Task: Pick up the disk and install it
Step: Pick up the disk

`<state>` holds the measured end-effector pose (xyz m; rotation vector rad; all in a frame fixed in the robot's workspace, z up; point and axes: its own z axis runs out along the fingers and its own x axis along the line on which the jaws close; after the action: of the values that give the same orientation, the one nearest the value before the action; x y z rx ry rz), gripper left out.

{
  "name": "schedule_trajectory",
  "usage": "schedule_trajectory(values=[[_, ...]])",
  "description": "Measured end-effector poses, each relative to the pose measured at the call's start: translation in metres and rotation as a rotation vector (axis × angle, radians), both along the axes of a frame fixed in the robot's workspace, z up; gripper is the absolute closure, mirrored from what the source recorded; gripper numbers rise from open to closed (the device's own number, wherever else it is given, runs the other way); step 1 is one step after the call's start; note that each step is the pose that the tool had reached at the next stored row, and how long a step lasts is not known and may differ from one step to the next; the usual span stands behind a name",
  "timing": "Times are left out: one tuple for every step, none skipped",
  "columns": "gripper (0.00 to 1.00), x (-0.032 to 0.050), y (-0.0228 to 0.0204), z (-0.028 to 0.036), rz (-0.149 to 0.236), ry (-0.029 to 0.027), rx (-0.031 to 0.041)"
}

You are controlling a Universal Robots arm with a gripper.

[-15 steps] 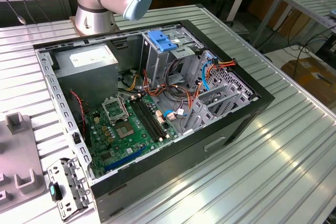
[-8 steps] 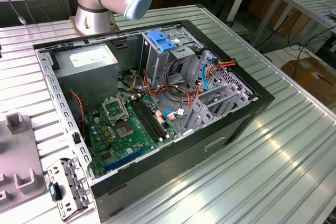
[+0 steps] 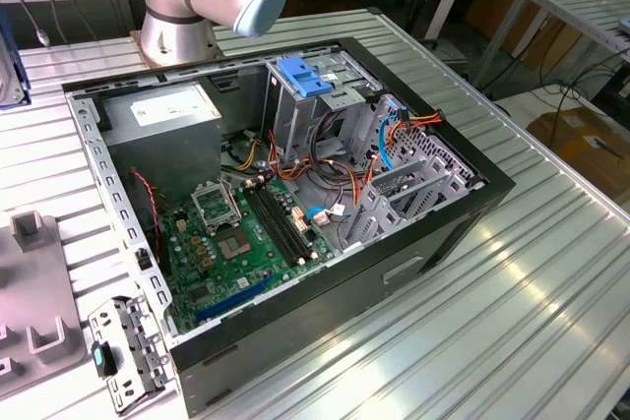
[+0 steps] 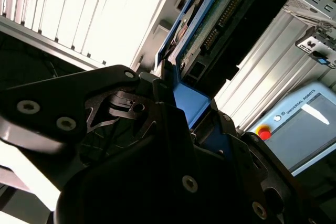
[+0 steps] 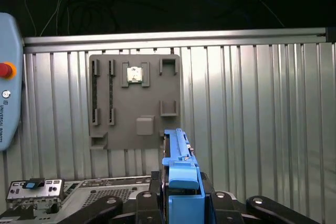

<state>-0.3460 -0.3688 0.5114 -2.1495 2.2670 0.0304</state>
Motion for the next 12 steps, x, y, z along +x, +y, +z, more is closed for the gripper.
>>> schedule_trajectory(values=[[0.63, 0.0032, -0.0001, 0.0, 0.0, 0.0002, 0.0], [0.63, 0.0054, -0.0002, 0.0, 0.0, 0.0003, -0.0001], [0.63, 0.0075, -0.0003, 0.0, 0.0, 0.0004, -0.0001], [0.63, 0.0097, -0.0003, 0.0, 0.0, 0.0003, 0.0], [0.63, 0.0119, -0.0004, 0.0, 0.0, 0.0004, 0.0], [0.63, 0.014, -0.0005, 0.0, 0.0, 0.0005, 0.0], [0.63, 0.0163, -0.0006, 0.0, 0.0, 0.0006, 0.0], [0.63, 0.0184, -0.0006, 0.0, 0.0, 0.0006, 0.0], [0.63, 0.0213, -0.0007, 0.0, 0.0, 0.0007, 0.0], [0.63, 0.0233, -0.0008, 0.0, 0.0, 0.0008, 0.0], [0.63, 0.0258, -0.0009, 0.0, 0.0, 0.0009, 0.0], [0.63, 0.0281, -0.0009, 0.0, 0.0, 0.0009, -0.0001]])
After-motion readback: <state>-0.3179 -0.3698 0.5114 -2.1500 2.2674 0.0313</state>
